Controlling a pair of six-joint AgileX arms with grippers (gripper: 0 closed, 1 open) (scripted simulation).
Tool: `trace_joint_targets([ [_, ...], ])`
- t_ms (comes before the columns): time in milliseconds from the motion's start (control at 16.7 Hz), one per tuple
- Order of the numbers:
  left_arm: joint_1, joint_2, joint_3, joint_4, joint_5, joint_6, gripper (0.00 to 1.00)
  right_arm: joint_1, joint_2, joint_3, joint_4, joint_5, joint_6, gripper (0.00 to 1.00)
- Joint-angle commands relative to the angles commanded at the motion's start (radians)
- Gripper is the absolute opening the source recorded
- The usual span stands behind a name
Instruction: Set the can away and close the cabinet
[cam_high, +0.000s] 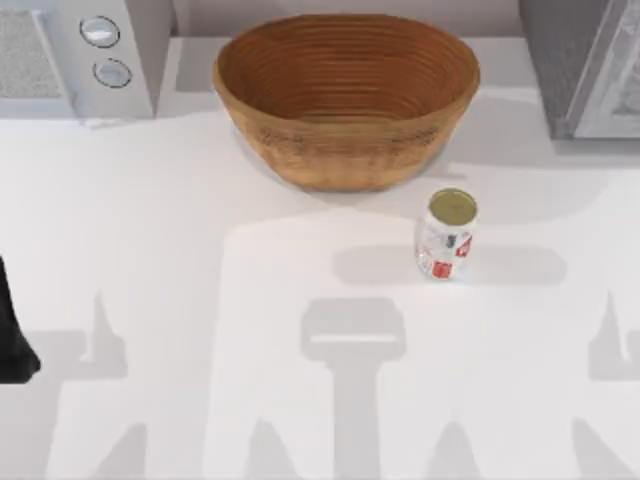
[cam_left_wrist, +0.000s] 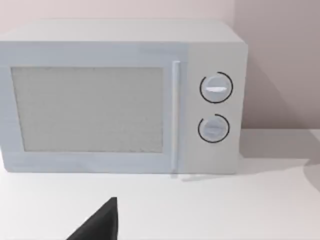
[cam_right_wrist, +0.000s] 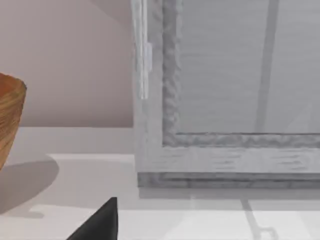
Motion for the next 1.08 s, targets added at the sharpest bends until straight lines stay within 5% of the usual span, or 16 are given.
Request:
trace_joint_targets([
  [600,0.0,0.0,0.0,0.0,0.0,0.0,1.0,0.048,0.077,0.115,0.195,0.054,-0.041,1.0],
  [1080,0.0,0.0,0.0,0.0,0.0,0.0,1.0,0.19,0.479,0.219,0.512,0.199,-0.034,1.0],
])
